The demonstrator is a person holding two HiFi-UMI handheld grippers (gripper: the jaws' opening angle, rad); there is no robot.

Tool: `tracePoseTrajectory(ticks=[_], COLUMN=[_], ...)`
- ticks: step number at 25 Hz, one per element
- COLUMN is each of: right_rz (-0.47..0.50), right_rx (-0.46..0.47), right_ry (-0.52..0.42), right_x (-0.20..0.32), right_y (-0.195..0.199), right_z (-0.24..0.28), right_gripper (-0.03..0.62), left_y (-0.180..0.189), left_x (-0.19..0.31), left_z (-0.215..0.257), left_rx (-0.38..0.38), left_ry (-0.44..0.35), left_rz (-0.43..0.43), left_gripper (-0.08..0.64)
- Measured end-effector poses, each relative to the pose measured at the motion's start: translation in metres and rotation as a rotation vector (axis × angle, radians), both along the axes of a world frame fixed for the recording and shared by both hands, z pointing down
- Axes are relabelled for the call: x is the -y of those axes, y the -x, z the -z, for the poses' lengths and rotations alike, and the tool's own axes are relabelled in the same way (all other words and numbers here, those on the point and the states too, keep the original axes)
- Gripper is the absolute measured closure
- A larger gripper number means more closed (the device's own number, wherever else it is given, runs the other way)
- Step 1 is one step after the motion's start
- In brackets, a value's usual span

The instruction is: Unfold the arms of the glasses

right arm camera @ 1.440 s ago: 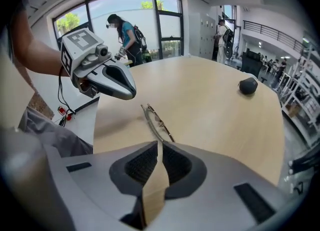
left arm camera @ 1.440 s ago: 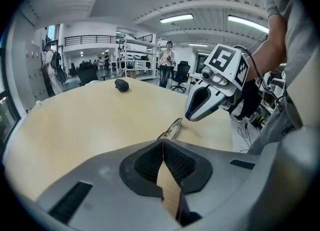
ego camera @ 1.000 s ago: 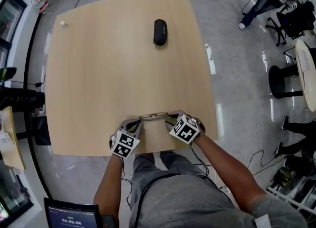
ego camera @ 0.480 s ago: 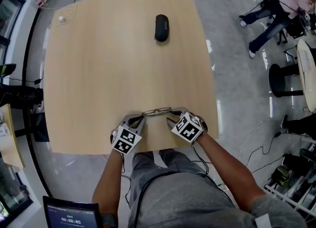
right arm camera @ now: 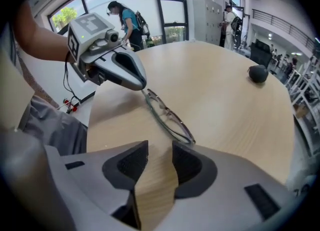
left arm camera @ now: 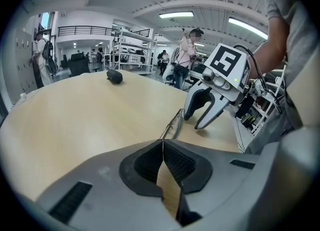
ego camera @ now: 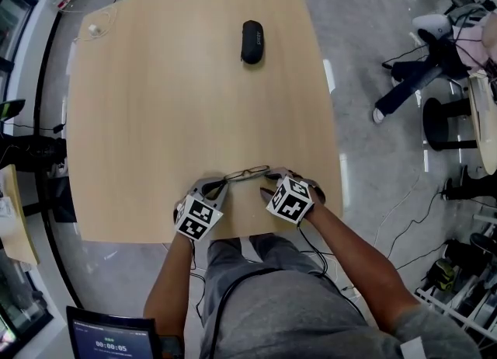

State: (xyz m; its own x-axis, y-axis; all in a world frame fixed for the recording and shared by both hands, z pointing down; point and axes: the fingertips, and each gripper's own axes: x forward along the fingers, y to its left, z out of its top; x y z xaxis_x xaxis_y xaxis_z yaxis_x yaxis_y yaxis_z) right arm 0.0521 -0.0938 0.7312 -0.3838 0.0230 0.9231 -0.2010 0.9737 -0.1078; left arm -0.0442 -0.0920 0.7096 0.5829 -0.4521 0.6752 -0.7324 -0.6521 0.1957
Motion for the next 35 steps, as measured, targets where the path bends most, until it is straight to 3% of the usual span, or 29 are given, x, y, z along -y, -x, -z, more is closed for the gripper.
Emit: tracePoseTrajectory(ticks=[4,8,13,18,22,25,35], right_rz=[0.140,0.187,0.259,0.318,0.489,0.555,0.545], right_rx=[0.013,0.006,-0.060,-0.067,-0.132,-0.149,-0.234], right_ry=[-0.041,-0.119,-0.127,-0.085,-0.042,-0.002,0.052], right_x=[-0.023,-0.022,-0.020,-0.031,-0.054,-0.072,-0.083], right_y=[0.019,0.044,0.055,0.057,0.039,0.029,-0.020], right_z=[0.017,0.018,-0.005,-0.010,-0.010,-0.009,-0.006], right_gripper=[0.459,0.426,0.404,0.403,0.403,0.403,0.403], left_y=[-0.001,-0.002,-0.011,-0.012,-0.013,-0.017,-0.019], left_x=[0.002,-0.001,0.000,0.002,0.004,0.003,-0.001], left_z=[0.005,0.004,0.008,0.005,-0.002,-0.010,-0.019], left_rx=[0.001,-0.006,-0.043,-0.072,-0.065,-0.046,-0.023], left_ry=[-0.008,0.001,0.023,0.051,0.075,0.079,0.107], left_rz=[-0.003,-0.009,-0.046,-0.044,-0.050,-0.064,-0.066], left_gripper=[0.554,0.552,0.552,0.552,0.552,0.552,0.554])
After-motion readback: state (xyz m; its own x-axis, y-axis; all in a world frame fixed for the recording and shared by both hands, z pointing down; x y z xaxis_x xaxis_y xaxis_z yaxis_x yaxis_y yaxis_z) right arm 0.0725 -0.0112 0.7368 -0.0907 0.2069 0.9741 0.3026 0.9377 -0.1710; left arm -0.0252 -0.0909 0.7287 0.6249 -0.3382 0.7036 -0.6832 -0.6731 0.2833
